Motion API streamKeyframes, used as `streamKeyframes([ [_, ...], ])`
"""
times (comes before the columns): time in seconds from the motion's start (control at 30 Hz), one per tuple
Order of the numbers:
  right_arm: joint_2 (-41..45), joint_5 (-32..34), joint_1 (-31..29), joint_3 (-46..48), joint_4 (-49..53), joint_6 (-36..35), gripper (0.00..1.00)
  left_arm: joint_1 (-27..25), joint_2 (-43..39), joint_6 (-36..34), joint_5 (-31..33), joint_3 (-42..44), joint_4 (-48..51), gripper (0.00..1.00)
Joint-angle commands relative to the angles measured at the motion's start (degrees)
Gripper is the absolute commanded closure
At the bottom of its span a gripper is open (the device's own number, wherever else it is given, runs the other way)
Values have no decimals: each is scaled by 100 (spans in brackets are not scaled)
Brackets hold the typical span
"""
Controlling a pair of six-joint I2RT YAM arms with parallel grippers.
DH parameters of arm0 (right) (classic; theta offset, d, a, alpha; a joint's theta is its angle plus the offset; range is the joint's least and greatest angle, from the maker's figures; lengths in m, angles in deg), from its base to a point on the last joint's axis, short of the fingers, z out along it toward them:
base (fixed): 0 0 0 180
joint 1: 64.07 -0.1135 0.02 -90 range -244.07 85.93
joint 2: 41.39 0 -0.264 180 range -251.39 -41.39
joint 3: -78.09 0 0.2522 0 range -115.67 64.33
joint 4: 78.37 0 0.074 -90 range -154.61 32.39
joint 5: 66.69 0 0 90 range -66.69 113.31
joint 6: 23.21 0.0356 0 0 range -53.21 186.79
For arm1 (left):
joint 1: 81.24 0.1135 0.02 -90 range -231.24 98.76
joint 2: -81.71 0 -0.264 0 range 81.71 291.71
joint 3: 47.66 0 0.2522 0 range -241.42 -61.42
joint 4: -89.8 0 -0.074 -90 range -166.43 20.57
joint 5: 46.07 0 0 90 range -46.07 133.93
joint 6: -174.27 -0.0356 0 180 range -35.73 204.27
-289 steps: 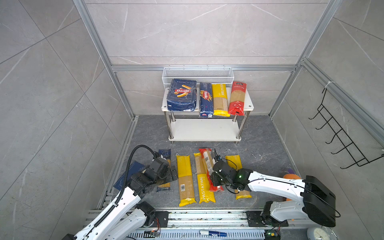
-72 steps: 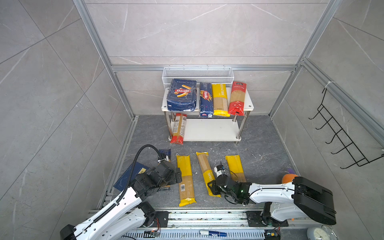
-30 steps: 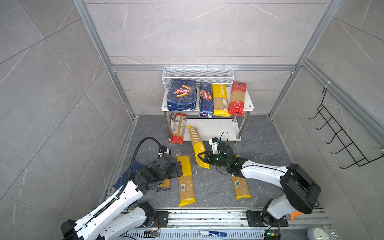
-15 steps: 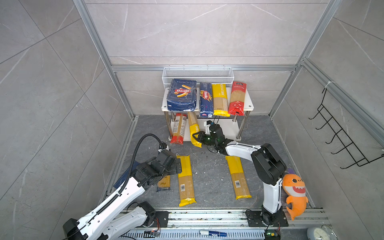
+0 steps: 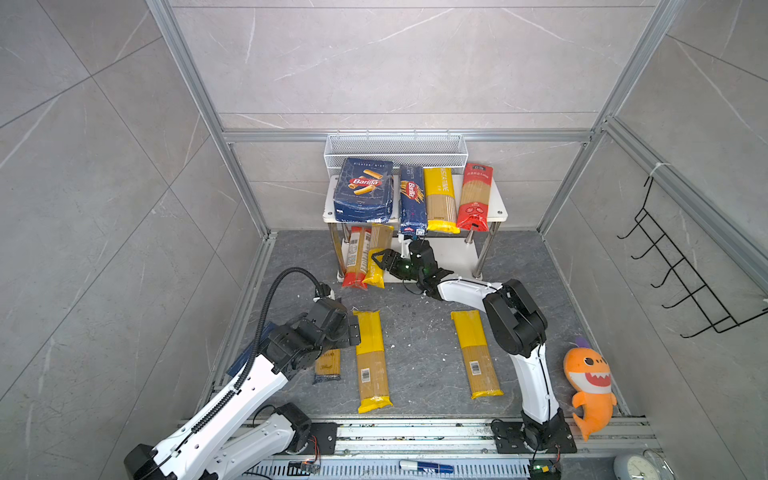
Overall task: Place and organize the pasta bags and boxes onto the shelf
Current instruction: 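Stand the PASTATIME bag beside the red-and-white bag, open right gripper, then withdraw the right gripper to the yellow bag while the left arm extends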
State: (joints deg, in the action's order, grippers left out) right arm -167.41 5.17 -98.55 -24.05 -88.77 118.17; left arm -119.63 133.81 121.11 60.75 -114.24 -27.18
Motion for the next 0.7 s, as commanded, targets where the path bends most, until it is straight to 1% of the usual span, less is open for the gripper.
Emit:
streamKeyframes([
  [0.0,171,-59,-24,-121,-232,-29,23,59,25,-172,-133,-156,-91,0],
  [0.27,814,-28,-27,606,-25,-180,21,70,-110,-146,-144,-111,-83,0],
  [0.47,1596,-15,-46,1641,149,-305,21,71,-217,-51,-195,-57,-67,0],
  [0.67,2540,69,-120,2756,465,-574,21,69,-362,133,-484,210,-244,0],
])
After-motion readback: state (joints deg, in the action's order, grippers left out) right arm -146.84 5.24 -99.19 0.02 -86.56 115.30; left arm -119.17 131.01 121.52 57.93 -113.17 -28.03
